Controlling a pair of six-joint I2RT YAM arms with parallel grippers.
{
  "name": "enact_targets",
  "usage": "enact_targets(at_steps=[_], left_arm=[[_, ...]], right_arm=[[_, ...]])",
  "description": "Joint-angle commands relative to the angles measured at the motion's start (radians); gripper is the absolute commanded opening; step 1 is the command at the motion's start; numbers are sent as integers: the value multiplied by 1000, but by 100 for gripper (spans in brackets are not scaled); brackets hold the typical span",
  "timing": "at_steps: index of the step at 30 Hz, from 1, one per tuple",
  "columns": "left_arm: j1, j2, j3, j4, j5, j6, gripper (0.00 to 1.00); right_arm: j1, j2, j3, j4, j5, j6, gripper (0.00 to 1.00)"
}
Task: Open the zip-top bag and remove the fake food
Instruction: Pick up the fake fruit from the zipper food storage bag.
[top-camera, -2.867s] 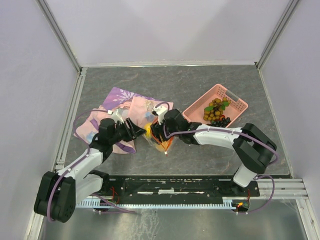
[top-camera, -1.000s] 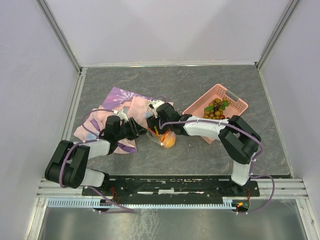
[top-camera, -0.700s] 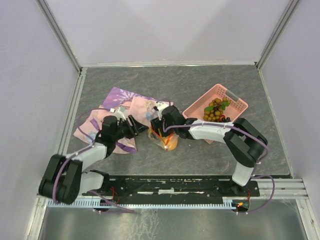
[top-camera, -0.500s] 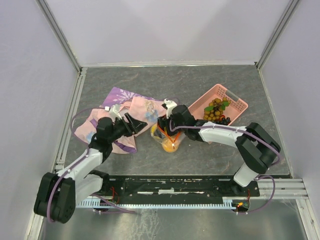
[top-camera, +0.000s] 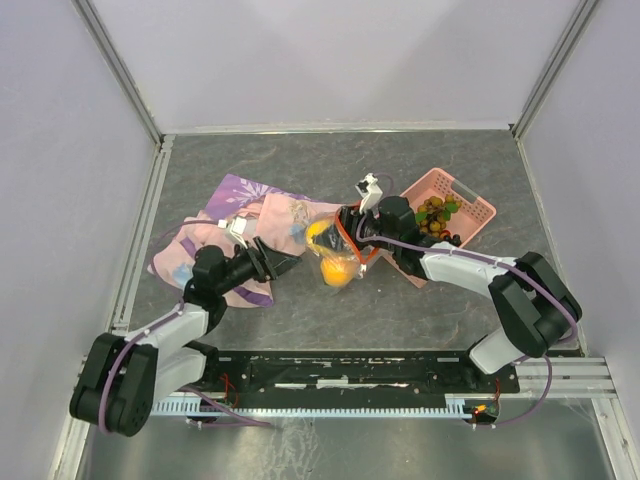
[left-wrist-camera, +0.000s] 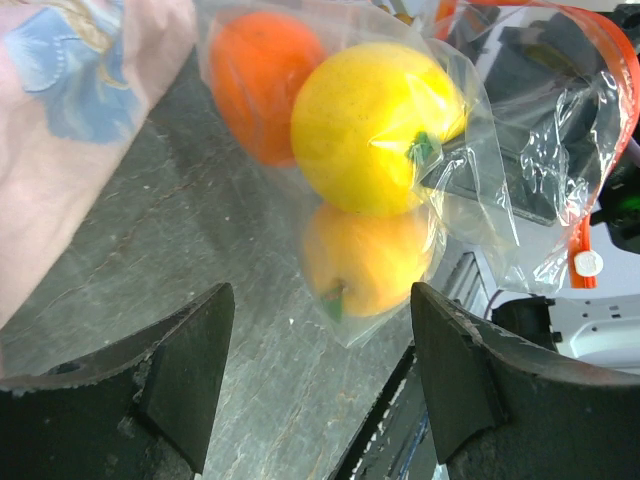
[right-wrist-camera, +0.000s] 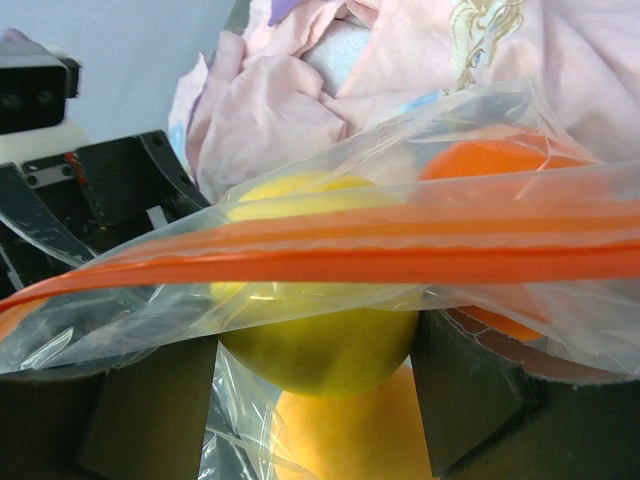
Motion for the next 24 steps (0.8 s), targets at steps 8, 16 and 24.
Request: enact_targets(at_steps=[8, 16, 24], left_arm=[[-93, 172, 64, 243, 76, -59, 78], [-95, 259, 129, 197, 81, -81, 54], [-95, 279, 139, 166, 88, -74, 7]], right_arm=[[-21, -3, -9, 240, -101, 158, 39], [-21, 13, -17, 259, -114, 171, 38], [-23, 2, -38, 232, -91, 146, 37]])
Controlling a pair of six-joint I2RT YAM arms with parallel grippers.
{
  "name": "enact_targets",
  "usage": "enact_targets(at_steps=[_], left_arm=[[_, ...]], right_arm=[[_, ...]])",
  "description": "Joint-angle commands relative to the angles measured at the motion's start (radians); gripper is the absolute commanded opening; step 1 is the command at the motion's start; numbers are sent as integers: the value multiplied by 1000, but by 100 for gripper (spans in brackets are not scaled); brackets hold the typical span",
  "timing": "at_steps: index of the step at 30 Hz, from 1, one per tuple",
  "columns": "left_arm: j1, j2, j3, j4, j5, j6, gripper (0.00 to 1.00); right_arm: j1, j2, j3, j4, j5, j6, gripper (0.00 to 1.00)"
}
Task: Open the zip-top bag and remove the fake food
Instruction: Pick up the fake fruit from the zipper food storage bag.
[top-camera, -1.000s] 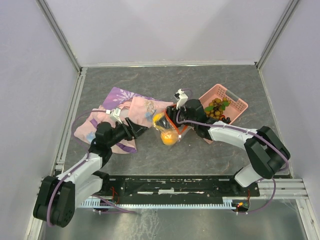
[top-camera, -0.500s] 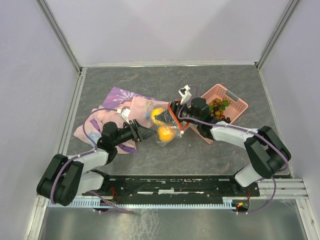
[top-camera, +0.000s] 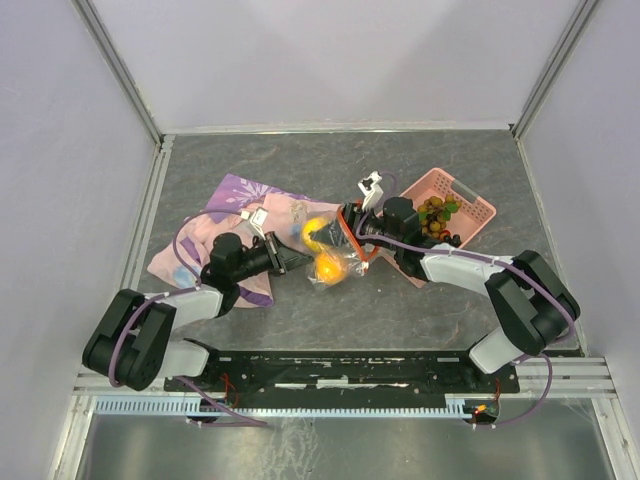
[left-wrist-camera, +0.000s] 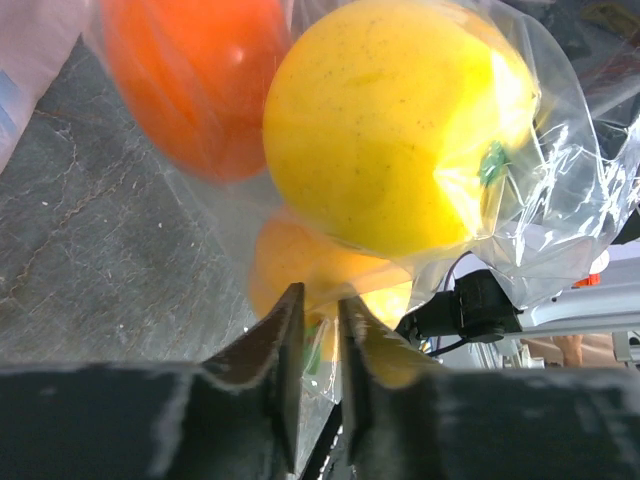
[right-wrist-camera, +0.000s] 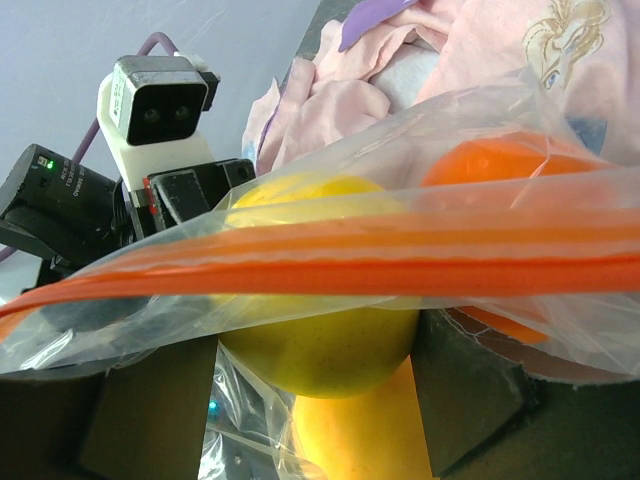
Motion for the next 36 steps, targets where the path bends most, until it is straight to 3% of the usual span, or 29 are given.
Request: enact_targets(at_steps=[1, 8, 36], left_arm=[[-2, 2, 29, -11, 1, 4, 4], [9, -5, 1, -78, -64, 26, 3], [34, -28, -17, -255, -217, 106, 3]], right_arm=[[-7, -17, -6, 40, 0, -18, 37], [-26, -59, -15, -67, 27, -90, 37], [-104, -142, -93, -172, 8, -197, 37]])
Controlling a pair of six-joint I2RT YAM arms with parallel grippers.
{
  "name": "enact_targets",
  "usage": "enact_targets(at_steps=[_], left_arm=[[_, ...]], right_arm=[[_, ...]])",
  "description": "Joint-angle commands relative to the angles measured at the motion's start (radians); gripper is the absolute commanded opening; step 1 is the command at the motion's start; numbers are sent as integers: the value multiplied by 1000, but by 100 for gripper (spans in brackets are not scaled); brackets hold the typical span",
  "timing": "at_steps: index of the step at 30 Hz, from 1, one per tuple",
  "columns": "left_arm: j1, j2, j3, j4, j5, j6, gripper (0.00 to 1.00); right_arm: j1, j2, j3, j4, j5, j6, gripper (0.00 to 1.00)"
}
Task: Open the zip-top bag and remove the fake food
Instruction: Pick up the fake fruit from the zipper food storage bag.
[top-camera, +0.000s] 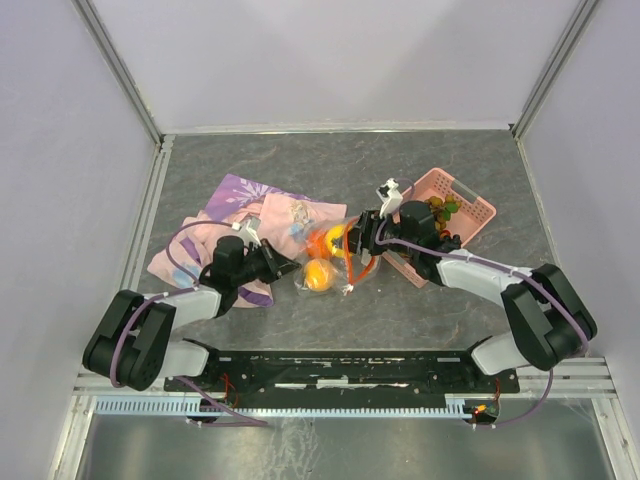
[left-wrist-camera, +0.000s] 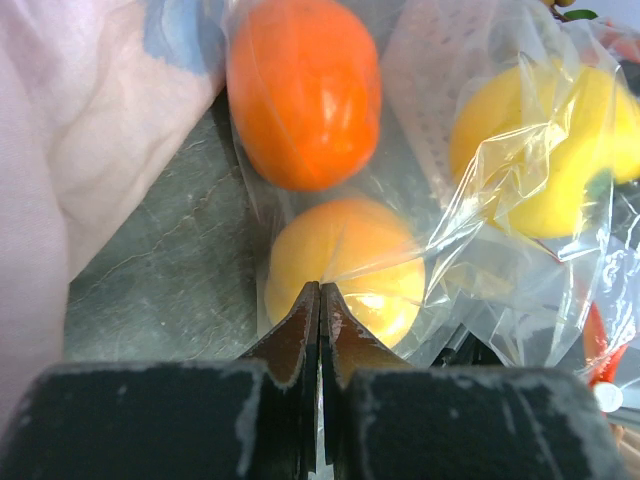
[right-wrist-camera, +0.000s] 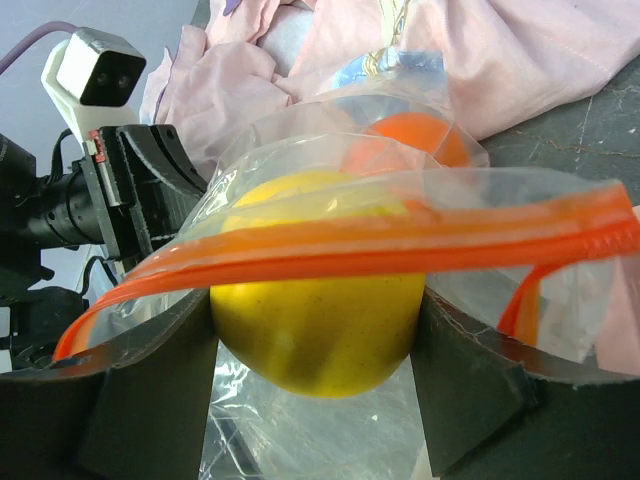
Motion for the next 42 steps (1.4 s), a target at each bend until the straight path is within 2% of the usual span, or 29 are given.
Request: enact_targets(at_steps=[1, 42], left_arm=[[9, -30, -8, -13, -44, 53, 3], [51, -71, -31, -50, -48, 64, 3]], right_arm=[[-7, -57, -4, -6, -10, -48, 37], [-99, -360, -24, -324, -40, -213, 37]])
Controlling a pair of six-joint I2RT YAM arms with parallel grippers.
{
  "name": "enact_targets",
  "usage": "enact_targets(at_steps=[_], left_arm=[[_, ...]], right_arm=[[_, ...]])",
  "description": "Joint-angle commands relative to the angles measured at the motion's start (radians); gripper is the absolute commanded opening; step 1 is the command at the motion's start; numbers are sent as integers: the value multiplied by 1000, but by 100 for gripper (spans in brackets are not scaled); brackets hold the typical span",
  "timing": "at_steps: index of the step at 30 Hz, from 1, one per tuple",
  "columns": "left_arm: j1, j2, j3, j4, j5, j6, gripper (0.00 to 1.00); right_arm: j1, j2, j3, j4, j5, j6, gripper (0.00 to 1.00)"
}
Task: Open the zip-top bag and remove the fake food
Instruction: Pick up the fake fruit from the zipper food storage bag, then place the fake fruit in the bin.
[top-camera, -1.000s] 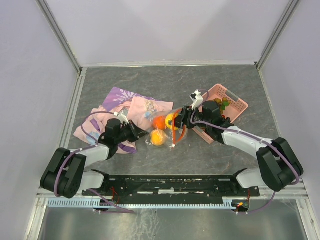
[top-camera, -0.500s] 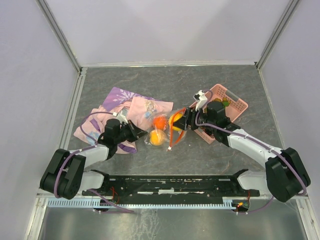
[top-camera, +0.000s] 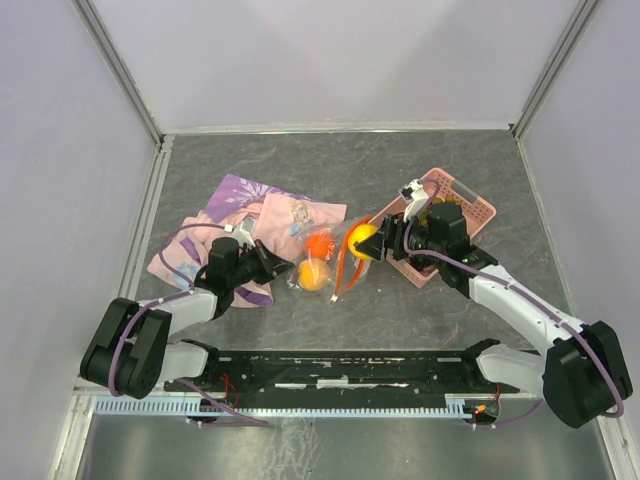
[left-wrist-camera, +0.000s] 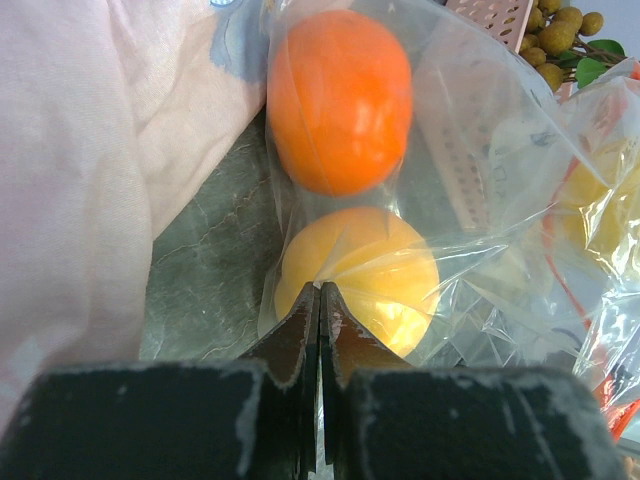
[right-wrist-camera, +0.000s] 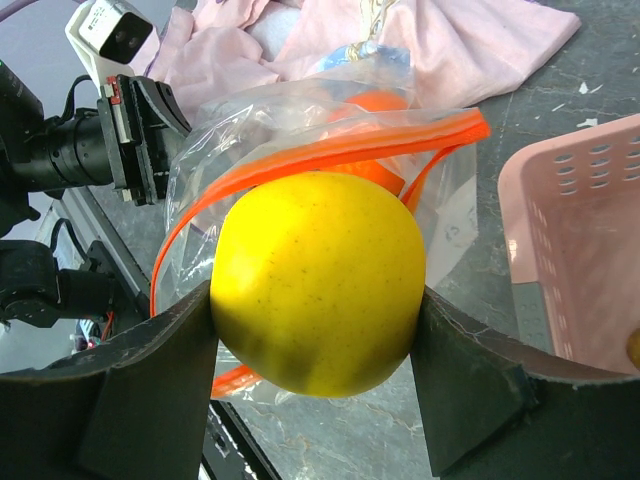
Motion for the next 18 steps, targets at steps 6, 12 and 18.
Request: enact_targets(at_steps=[6, 12, 18], left_arm=[[10, -26, -11, 5, -3, 48, 3], [12, -26, -10, 4, 0, 49, 3], [13, -24, -7, 4, 4, 50, 3]], right_arm=[[-58, -84, -10, -38, -30, -36, 37], [-107, -109, -15, -49, -45, -36, 37], [-165, -119, -26, -44, -66, -24, 37]])
